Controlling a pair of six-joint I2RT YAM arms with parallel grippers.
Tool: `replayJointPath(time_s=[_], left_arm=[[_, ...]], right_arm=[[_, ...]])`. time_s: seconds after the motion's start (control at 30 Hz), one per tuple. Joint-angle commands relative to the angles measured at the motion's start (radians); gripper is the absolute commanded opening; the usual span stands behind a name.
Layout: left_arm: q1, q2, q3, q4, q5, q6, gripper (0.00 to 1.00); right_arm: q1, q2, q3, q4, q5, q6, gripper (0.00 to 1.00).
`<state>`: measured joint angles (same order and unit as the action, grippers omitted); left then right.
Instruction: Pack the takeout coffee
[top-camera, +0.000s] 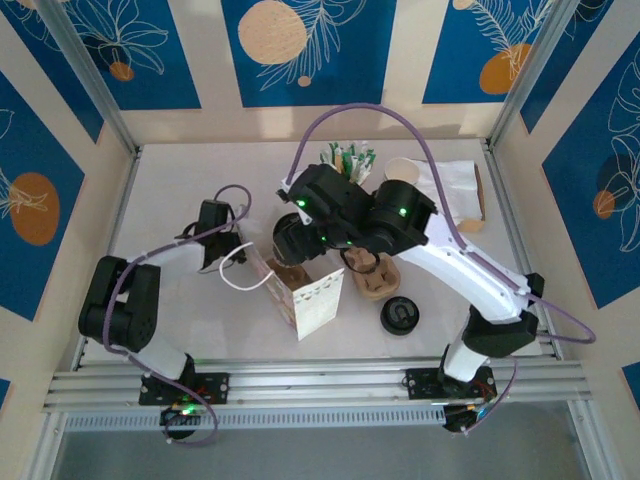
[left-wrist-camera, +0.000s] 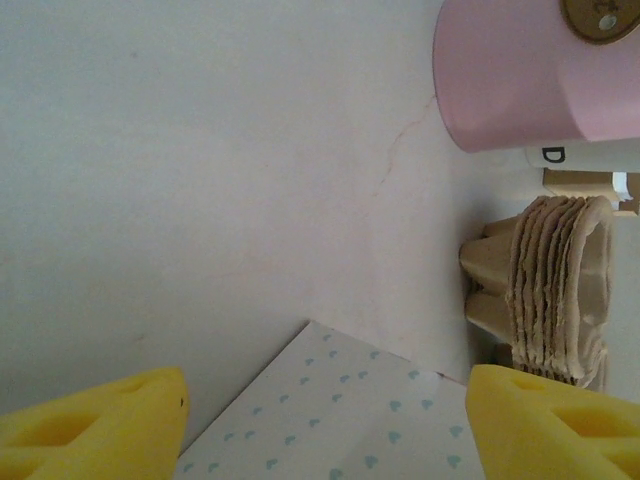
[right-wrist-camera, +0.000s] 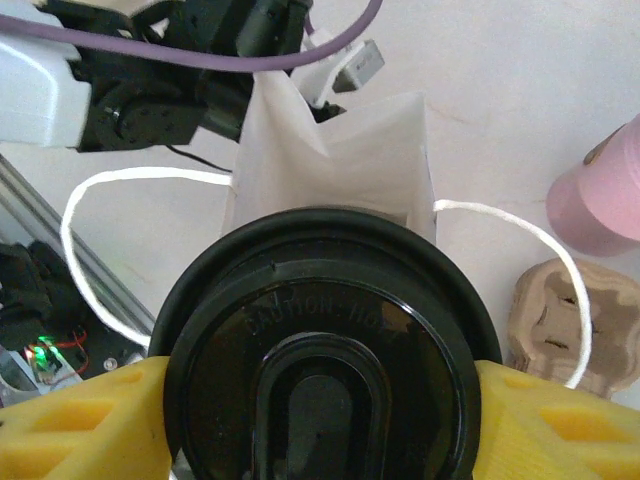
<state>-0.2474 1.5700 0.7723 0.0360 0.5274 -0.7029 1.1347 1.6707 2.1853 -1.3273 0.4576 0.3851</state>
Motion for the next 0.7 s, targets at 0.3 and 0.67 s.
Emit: replayJointPath(time_s=[0.3, 0.67], left_arm=[[-0.011, -0.19, -0.097, -0.094, -0.084, -0.022, 0.74], [-0.007, -0.331, -0.004, -0.37, -0.243, 0.097, 0.82]], right_arm=[[0.011, 0.121, 0.085, -0.167, -0.081, -0.044, 0.67], [0.012, 0.182, 0.068, -0.201, -0.092, -0.028, 0.67]])
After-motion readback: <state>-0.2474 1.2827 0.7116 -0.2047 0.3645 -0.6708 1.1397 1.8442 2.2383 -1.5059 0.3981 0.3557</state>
